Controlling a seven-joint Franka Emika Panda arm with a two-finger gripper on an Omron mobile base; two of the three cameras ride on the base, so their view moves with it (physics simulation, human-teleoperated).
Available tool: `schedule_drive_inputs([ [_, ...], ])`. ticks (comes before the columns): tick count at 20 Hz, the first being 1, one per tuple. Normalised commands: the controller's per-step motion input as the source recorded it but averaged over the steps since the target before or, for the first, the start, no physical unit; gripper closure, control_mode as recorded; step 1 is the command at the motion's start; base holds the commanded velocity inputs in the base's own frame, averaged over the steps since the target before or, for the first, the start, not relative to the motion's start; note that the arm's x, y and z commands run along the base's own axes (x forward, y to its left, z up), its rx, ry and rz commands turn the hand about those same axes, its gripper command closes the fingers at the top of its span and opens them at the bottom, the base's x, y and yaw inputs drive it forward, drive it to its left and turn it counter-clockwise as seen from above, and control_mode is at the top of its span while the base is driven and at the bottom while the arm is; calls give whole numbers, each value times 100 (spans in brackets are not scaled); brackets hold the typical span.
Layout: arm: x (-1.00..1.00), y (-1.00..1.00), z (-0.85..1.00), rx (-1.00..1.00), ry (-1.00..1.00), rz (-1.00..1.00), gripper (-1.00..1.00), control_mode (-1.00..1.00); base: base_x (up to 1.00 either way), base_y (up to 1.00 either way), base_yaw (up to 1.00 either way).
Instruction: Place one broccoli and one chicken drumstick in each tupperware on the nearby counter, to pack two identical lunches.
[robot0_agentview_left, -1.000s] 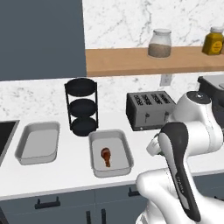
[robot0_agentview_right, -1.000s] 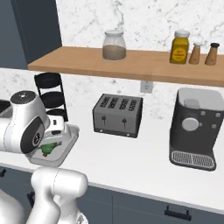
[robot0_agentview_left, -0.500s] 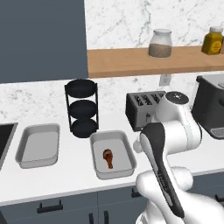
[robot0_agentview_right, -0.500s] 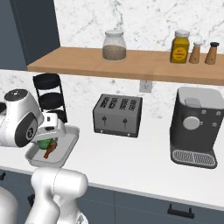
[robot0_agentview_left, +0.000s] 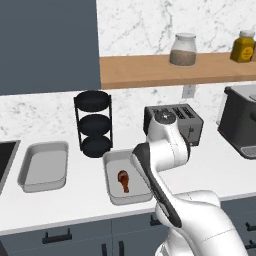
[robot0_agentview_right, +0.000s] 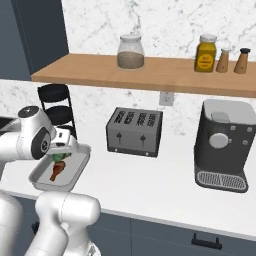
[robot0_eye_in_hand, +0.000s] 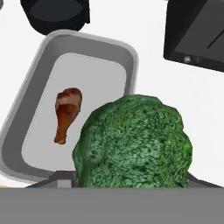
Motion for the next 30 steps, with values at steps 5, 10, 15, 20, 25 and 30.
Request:
schedule_drive_inputs([
  [5,57,28,-48,0,1,-8,100,-100,0,0,0],
  [10,46,23,-39,0,3,-6,100,-100,0,0,0],
  [15,44,3,-46,0,1,-3,100,-100,0,0,0],
  [20,45,3,-33,0,1,-2,100,-100,0,0,0],
  [25,54,16,-34,0,1,-2,-100,-100,0,0,0],
  [30,18,13,10,0,-1,-2,-100,-100,0,0,0],
])
